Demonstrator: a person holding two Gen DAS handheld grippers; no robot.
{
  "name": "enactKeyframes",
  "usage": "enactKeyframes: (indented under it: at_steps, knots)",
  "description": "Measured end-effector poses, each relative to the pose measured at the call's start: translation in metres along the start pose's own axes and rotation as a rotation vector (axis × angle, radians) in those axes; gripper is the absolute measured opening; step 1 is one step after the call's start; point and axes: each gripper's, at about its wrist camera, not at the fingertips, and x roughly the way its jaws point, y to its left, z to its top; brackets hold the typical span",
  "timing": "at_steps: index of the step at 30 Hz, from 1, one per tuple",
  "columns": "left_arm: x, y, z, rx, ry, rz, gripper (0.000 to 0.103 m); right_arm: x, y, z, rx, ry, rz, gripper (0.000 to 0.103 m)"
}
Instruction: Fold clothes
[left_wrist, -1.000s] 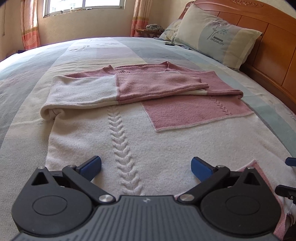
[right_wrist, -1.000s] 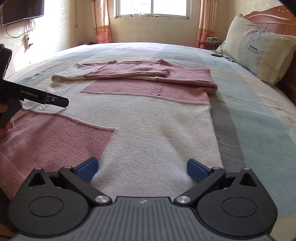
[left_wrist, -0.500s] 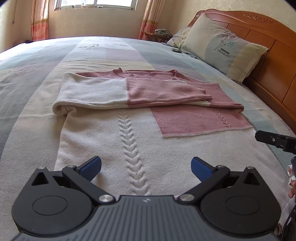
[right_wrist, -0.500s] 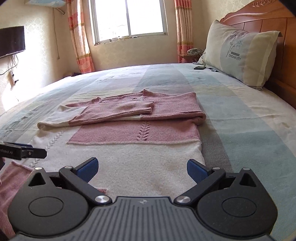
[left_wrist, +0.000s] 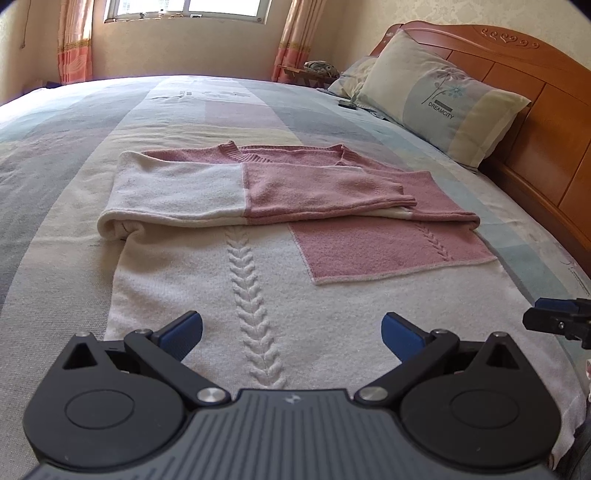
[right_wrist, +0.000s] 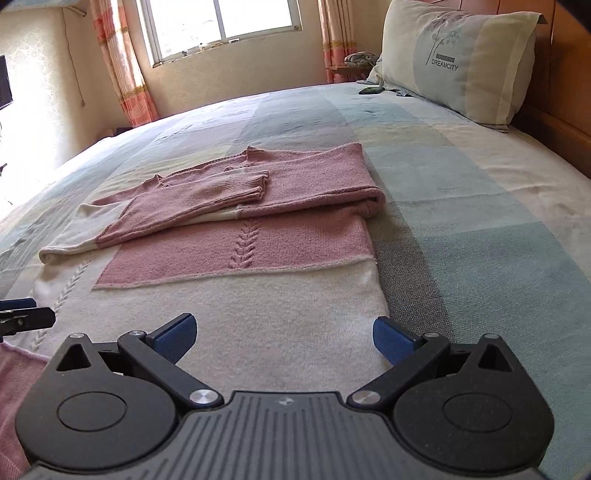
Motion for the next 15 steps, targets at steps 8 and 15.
enactKeyframes:
  at_steps: [8, 15]
  knots:
    - [-0.011, -0.006, -0.002, 0.026, -0.015, -0.008, 0.102, -0.035, 0.029, -0.064, -0.125, 0.089, -0.037, 0.103]
    - [-0.017, -0.006, 0.001, 0.049, -0.022, 0.011, 0.102, -0.060, 0.028, -0.072, -0.123, 0.114, -0.047, 0.103]
